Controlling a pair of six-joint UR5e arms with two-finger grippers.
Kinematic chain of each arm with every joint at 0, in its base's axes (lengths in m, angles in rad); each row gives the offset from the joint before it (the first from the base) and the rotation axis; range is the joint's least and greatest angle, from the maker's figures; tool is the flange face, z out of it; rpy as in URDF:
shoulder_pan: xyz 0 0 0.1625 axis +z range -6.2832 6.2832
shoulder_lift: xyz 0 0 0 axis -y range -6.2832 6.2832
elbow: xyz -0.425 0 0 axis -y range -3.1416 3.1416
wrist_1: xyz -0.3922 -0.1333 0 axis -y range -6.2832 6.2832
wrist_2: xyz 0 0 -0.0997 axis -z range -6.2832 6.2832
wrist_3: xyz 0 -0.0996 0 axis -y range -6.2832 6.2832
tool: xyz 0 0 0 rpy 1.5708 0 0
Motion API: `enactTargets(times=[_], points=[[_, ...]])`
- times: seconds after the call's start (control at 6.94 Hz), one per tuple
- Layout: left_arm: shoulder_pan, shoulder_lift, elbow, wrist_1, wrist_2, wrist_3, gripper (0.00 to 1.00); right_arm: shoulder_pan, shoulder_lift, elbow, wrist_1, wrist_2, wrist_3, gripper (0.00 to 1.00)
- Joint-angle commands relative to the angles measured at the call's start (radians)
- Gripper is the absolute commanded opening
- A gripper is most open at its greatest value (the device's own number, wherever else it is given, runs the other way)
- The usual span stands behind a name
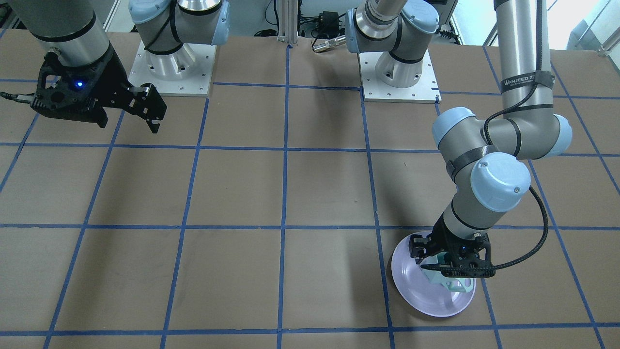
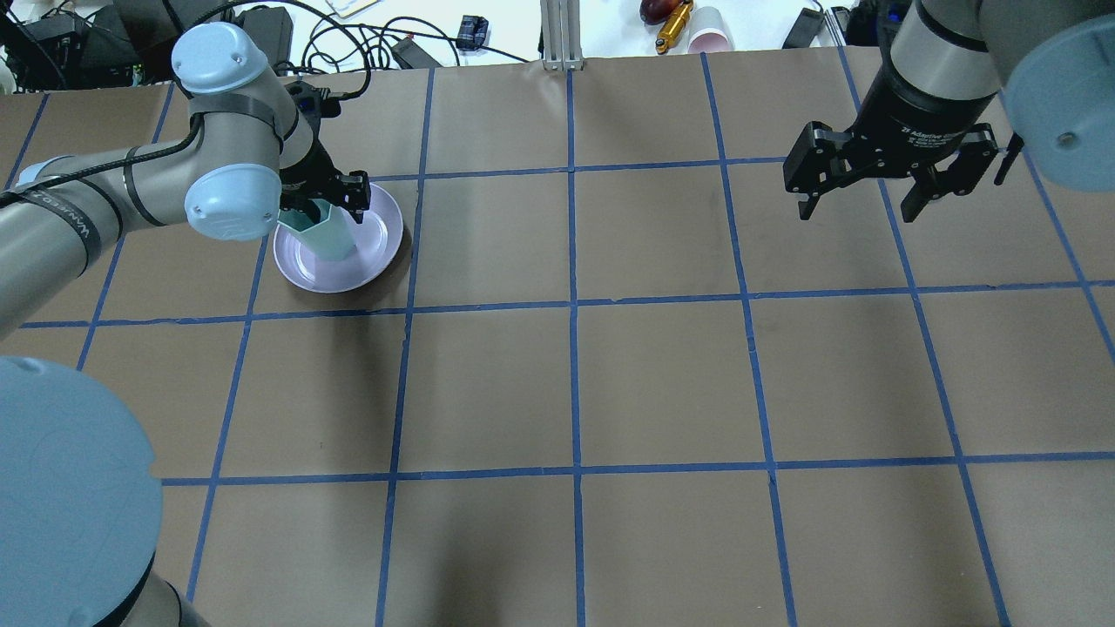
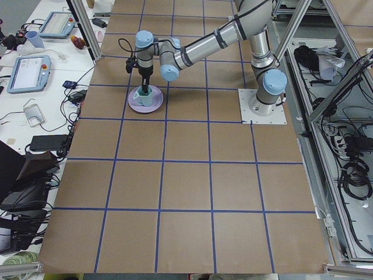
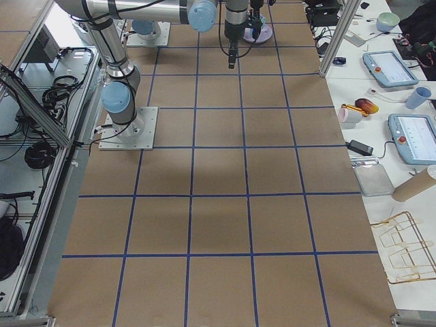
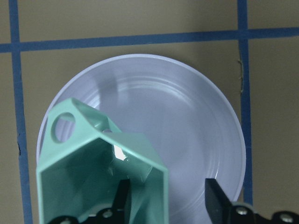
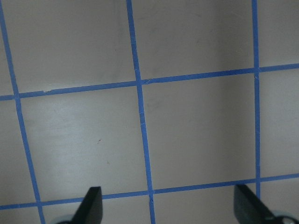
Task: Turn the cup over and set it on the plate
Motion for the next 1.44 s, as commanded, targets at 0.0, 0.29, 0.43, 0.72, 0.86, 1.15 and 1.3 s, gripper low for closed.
enactTargets(times=[0.0,0.29,0.43,0.72,0.86,1.15,1.3], points=[[-0.004,0.035,0.010,-0.031,-0.001,-0.008,1.00,0.000,0.000,0.000,0.000,0.000,0.000,1.00],[-0.007,0.068,0.036,-0.043,-0.001,-0.030,1.00,0.000,0.000,0.000,0.000,0.000,0.000,1.00],[-0.011,0.083,0.051,-0.060,-0.001,-0.031,1.00,0.000,0.000,0.000,0.000,0.000,0.000,1.00],[-0.014,0.150,0.138,-0.269,-0.002,-0.120,1.00,0.000,0.000,0.000,0.000,0.000,0.000,1.00],[-0.016,0.177,0.178,-0.343,-0.004,-0.158,1.00,0.000,0.000,0.000,0.000,0.000,0.000,1.00],[-0.017,0.233,0.194,-0.432,-0.006,-0.192,1.00,0.000,0.000,0.000,0.000,0.000,0.000,1.00],[-0.019,0.256,0.191,-0.477,-0.030,-0.192,1.00,0.000,0.000,0.000,0.000,0.000,0.000,1.00]])
